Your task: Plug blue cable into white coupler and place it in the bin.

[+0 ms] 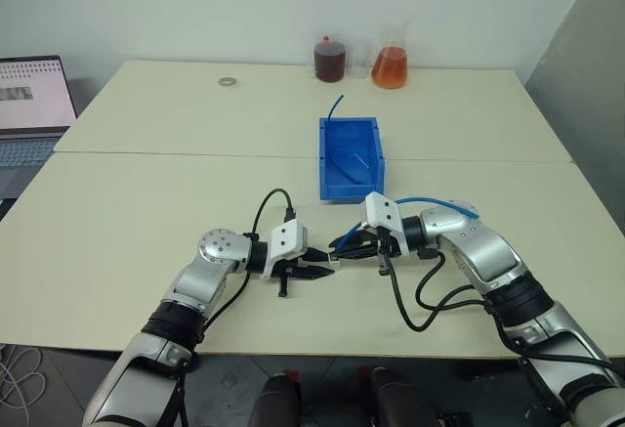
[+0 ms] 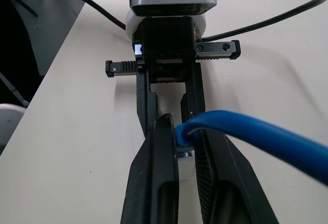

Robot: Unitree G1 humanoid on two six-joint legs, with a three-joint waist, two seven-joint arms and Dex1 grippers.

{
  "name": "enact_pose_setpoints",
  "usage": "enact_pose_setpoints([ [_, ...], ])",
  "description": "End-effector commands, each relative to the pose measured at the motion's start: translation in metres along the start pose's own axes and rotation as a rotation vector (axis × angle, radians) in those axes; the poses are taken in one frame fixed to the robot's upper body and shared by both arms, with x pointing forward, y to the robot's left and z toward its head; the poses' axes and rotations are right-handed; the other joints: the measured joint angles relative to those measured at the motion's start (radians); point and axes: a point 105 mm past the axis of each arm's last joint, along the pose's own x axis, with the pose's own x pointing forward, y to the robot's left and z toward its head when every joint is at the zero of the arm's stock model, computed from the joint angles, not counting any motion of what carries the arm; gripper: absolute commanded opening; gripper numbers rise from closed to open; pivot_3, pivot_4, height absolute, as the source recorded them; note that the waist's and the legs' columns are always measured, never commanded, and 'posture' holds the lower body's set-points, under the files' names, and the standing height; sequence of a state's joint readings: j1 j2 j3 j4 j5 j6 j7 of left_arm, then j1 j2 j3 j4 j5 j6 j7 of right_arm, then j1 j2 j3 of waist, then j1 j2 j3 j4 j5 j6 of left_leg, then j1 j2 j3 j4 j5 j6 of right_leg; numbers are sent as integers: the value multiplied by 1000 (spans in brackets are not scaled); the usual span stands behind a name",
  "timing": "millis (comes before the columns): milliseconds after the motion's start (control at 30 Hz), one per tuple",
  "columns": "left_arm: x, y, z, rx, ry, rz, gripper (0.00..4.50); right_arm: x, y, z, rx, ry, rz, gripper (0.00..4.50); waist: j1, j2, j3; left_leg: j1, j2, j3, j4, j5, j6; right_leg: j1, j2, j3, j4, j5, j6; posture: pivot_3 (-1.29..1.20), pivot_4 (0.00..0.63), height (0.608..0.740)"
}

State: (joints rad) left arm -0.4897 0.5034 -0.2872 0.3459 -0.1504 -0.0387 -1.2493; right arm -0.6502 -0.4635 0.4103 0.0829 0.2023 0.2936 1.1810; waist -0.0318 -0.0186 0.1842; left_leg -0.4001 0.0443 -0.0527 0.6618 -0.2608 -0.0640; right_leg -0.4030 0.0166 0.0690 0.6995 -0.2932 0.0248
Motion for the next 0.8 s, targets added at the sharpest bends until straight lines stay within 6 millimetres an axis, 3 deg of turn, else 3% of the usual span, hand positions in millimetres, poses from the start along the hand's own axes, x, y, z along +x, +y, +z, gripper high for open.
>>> enact_pose_setpoints([
  [33,-2,6,4,18,4,27,751,-3,1,-4,-11,43,22,164,0,0,0,0,0,0,0,0,0,0,0,0,0,0,0,0,150,740],
  [333,-1,6,5,25,2,31,751,-8,0,-6,-21,87,56,164,1,0,0,0,0,0,0,0,0,0,0,0,0,0,0,0,150,740],
  [800,0,7,8,35,-4,39,751,9,0,-7,-13,76,51,164,0,0,0,0,0,0,0,0,0,0,0,0,0,0,0,0,150,740],
])
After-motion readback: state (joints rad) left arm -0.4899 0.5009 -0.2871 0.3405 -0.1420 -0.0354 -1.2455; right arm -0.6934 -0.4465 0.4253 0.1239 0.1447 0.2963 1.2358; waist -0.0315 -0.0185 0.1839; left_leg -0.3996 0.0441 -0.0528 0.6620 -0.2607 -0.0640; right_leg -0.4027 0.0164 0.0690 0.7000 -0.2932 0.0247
